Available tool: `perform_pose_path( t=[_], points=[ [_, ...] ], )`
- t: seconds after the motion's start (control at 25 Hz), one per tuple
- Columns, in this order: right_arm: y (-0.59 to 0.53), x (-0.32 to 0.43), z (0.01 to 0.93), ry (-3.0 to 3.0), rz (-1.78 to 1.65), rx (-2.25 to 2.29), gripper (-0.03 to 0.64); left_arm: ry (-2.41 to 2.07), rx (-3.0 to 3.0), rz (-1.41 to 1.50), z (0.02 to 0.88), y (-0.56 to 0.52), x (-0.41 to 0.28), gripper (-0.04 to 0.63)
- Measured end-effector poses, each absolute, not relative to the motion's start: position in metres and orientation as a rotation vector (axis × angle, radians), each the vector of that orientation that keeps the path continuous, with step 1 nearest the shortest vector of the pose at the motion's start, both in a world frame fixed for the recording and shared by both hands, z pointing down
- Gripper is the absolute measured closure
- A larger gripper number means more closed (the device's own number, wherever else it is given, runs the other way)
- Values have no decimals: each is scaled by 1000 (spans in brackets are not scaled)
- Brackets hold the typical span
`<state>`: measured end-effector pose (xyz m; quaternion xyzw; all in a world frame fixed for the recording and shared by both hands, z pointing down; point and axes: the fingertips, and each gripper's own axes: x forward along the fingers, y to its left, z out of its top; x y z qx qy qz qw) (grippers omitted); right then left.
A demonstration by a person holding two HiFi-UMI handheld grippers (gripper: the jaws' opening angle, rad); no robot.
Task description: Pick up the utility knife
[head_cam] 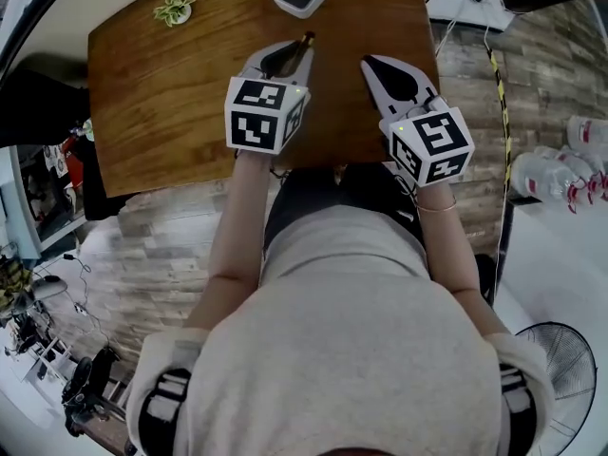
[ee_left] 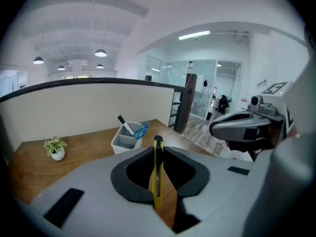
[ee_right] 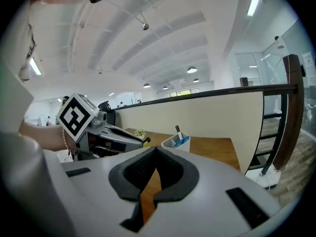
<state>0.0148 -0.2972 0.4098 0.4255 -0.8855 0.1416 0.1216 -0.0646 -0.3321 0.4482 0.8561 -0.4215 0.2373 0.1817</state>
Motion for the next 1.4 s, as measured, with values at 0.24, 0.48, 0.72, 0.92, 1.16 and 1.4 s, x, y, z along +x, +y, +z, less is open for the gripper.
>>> perform_pose_path(
  t=[0.24, 0.48, 0.72, 0.92, 1.16, 1.4],
  points=[
    [-300, 15, 377, -2631, 340, 1289, 604, -1286, 2495, 490, 391, -339, -66, 525],
    [-301, 15, 343, -2671, 239, 1295, 604, -1312, 2581, 321, 342, -337, -66, 525],
    [-306, 13, 309, -2721, 139, 1316, 604, -1292, 2654, 229, 316, -332, -64, 525],
    [-296, 1, 295, -2768, 86, 1290, 604, -1266, 2704, 180, 301, -320, -58, 525],
    [-284, -8, 290, -2807, 74, 1256, 604, -1279, 2724, 174, 295, -307, -55, 526],
    [-280, -4, 293, -2815, 90, 1272, 604, -1248, 2719, 118, 297, -296, -54, 525]
  ],
)
